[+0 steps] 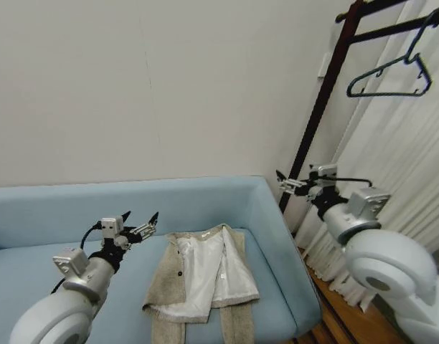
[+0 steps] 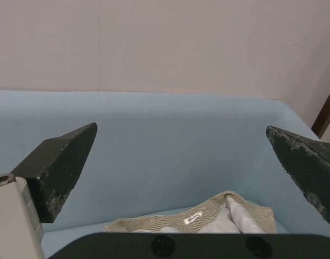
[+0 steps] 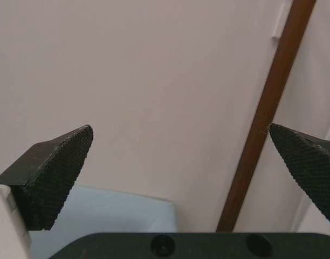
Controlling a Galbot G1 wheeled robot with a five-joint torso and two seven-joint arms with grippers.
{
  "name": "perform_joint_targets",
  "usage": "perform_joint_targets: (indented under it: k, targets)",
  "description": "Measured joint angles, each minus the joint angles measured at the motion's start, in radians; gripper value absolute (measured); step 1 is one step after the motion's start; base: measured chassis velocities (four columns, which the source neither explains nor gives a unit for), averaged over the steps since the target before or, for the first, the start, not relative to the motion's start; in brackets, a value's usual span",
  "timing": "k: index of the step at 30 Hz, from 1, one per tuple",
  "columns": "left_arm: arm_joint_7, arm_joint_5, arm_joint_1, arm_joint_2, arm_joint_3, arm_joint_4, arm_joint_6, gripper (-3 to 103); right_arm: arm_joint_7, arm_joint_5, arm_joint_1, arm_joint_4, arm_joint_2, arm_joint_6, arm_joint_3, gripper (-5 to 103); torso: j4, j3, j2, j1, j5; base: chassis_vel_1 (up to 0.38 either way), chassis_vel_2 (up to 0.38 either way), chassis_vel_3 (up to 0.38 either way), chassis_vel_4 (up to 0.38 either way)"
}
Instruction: Pick up the clothes from the sofa and hang them on the clothes hanger.
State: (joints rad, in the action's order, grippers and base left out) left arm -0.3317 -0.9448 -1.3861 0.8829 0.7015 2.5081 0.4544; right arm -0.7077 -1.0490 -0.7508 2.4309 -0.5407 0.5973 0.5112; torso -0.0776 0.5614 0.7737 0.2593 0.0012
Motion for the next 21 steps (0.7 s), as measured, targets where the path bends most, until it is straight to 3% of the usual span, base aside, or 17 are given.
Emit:
perform_joint_targets:
  k: [7,10,15,21]
  targets:
    - [0.005,-0.067,0.056,-0.042,-0.012,-0.003,-0.063,100,0.052,0.015,0.031,-0.045,0.077,-0.030,0.065,100,-0.0005,0.000,0.000,0.000,0.0004,0.000,0.000,0.000,0.000]
    - [0.005,-0.081,0.072,-0.060,-0.020,-0.004,-0.063,100,0.059,0.015,0.039,-0.048,0.116,-0.032,0.095,100,0.0001,0.000,0.000,0.000,0.0005,0.000,0.000,0.000,0.000]
    - [0.008,-0.085,0.121,-0.083,-0.093,-0.005,-0.049,100,0.039,-0.059,0.047,-0.049,0.254,-0.042,0.210,100,-0.0005,0.000,0.000,0.000,0.0004,0.000,0.000,0.000,0.000]
    - [0.020,-0.083,0.146,-0.073,-0.137,-0.007,-0.029,100,0.039,-0.148,0.168,-0.105,0.334,-0.042,0.174,100,-0.0003,0.000,0.000,0.000,0.0002,0.000,0.000,0.000,0.000]
